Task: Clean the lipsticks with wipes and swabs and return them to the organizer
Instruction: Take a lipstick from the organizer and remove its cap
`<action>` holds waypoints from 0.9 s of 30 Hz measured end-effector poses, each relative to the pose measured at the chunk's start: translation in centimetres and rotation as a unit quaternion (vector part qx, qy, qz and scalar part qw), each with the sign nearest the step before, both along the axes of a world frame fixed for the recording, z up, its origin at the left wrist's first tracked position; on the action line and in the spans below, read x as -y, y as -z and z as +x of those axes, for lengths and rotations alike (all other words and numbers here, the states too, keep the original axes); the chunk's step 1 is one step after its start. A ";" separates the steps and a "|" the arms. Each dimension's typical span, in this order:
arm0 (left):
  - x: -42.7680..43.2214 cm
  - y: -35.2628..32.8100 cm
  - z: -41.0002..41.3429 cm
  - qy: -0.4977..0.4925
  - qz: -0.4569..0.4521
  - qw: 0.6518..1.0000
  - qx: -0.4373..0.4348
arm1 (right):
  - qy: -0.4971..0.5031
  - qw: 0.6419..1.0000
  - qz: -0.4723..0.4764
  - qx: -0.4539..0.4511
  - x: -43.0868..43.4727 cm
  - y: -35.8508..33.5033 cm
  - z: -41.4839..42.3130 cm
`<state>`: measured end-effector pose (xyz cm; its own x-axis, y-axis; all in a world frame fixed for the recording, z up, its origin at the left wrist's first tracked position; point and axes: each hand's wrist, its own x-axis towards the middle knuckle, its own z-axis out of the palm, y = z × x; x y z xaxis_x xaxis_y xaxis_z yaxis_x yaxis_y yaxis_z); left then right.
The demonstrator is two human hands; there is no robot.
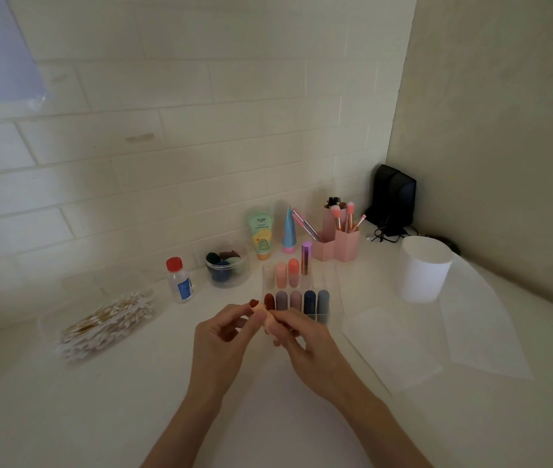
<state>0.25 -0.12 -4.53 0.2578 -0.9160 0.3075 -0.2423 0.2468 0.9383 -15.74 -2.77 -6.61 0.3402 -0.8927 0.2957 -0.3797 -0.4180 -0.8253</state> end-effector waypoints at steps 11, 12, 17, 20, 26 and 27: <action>0.1 -0.4 -0.2 0.029 -0.015 0.999 -0.008 | 0.023 0.998 0.040 0.037 0.0 -0.1 0.1; 0.1 -0.4 -0.1 0.036 -0.015 0.999 -0.007 | 0.016 0.999 0.038 0.030 -0.1 -0.2 0.0; 0.4 -0.3 0.2 0.038 -0.010 0.999 0.021 | 0.013 0.998 0.061 0.032 0.0 0.4 -0.1; 0.4 -0.2 0.4 0.032 -0.003 0.999 0.023 | 0.043 0.998 0.051 -0.008 0.2 0.3 0.3; 0.5 0.0 0.3 0.039 -0.009 0.998 0.044 | 0.056 0.997 0.060 -0.007 0.1 0.1 0.2; 0.6 0.1 0.3 0.040 -0.008 0.998 0.051 | 0.055 0.997 0.061 -0.009 0.1 0.1 0.3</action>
